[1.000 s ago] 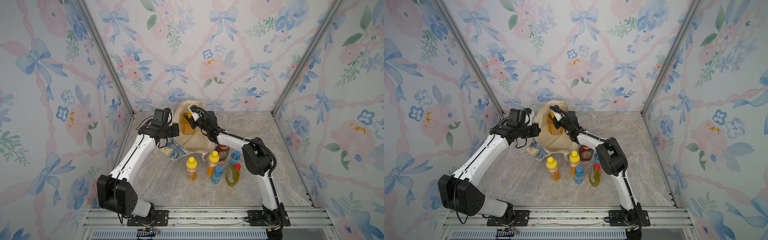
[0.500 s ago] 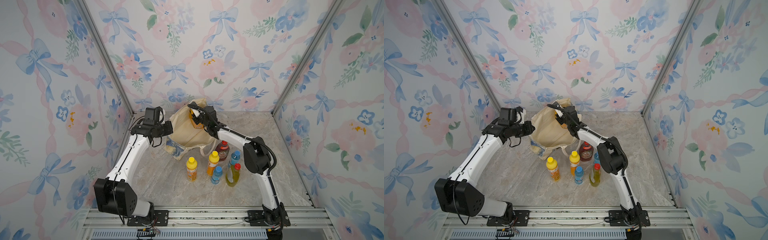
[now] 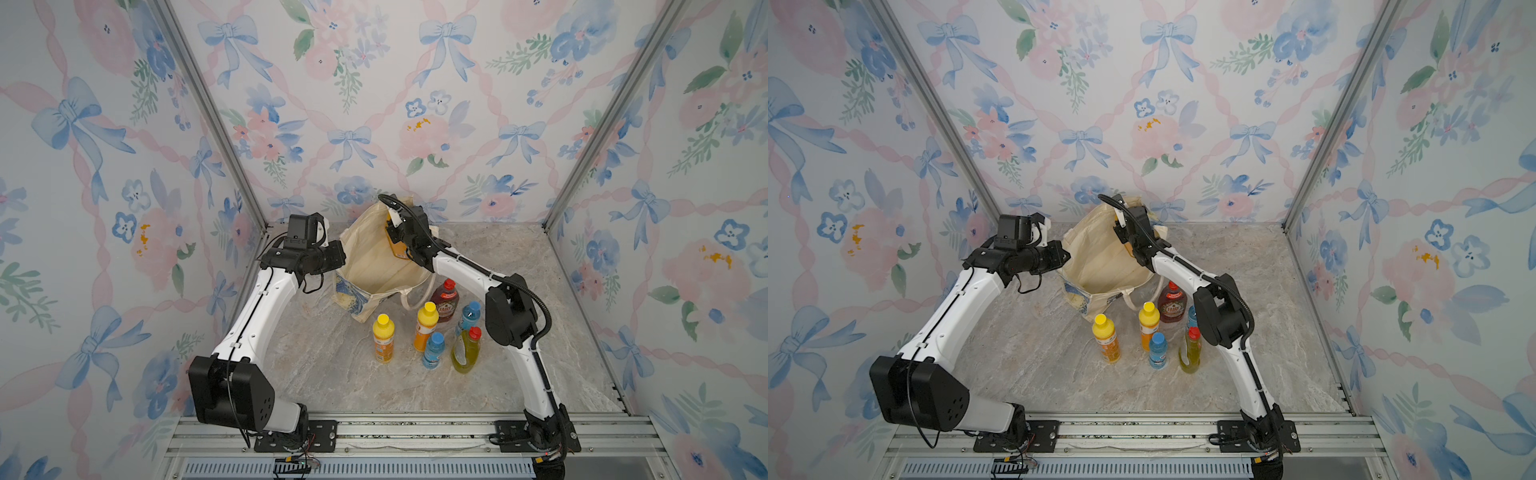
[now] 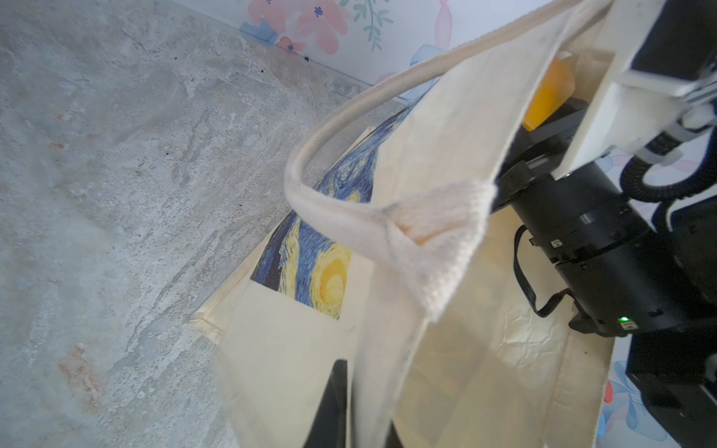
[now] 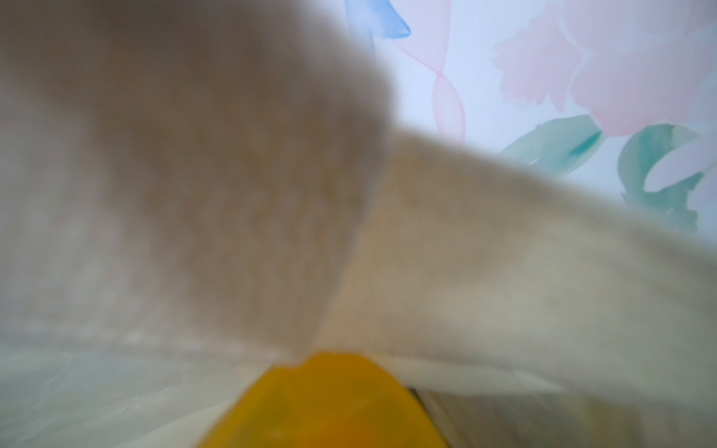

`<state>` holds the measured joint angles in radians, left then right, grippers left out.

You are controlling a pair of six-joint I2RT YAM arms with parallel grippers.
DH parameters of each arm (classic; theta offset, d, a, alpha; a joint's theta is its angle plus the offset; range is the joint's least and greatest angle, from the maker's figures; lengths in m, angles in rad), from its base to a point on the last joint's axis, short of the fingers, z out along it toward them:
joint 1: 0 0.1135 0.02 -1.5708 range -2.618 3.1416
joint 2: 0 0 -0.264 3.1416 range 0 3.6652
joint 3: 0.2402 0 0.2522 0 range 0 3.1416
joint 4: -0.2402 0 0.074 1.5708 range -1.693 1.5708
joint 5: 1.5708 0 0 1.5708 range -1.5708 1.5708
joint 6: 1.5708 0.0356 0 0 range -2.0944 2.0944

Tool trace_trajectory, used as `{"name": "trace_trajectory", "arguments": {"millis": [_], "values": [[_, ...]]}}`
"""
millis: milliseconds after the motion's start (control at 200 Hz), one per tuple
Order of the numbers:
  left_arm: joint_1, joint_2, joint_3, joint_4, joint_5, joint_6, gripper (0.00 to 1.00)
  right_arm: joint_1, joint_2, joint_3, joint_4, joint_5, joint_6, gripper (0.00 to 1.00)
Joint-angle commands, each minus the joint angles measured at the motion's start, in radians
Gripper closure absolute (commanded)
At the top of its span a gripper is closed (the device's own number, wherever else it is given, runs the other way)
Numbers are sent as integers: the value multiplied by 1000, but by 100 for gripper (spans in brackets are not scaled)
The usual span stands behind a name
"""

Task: Pack dish soap into the shopping bag
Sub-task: Place the bottle of dish soap in the shopping bag.

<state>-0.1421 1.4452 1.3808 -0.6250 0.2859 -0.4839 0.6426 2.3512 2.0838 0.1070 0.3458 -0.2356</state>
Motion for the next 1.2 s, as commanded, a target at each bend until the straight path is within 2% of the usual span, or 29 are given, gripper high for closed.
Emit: {"name": "trace_trajectory", "arguments": {"millis": [0,110,195,265,340,575,720,870,970,1031,1121,1196], "values": [[-1,9,45,-18,24,-15,100,14,37,151,-8,300,-27,100],[-4,14,54,-18,23,-11,100,8,57,202,-69,345,51,100],[-7,11,59,-18,18,-10,100,0,59,218,-108,335,107,99],[-10,8,63,-18,15,-6,100,-3,49,211,-117,317,124,75],[-11,5,66,-18,13,-3,100,-3,23,170,-91,277,131,57],[-30,22,85,-18,3,13,100,-8,-66,50,-14,211,140,24],[-46,39,105,-18,-5,19,100,-15,-118,9,-13,178,139,13],[-58,46,109,-16,-12,18,100,-17,-182,-59,-1,137,132,5],[-64,54,115,-16,-8,18,100,-18,-216,-93,1,119,146,3],[-66,58,117,-18,-8,16,100,-23,-224,-97,-8,107,155,7],[-66,55,119,-17,-7,12,100,-32,-227,-86,-32,85,175,23],[-66,55,120,-18,-5,10,100,-40,-232,-74,-58,45,204,24]]}}
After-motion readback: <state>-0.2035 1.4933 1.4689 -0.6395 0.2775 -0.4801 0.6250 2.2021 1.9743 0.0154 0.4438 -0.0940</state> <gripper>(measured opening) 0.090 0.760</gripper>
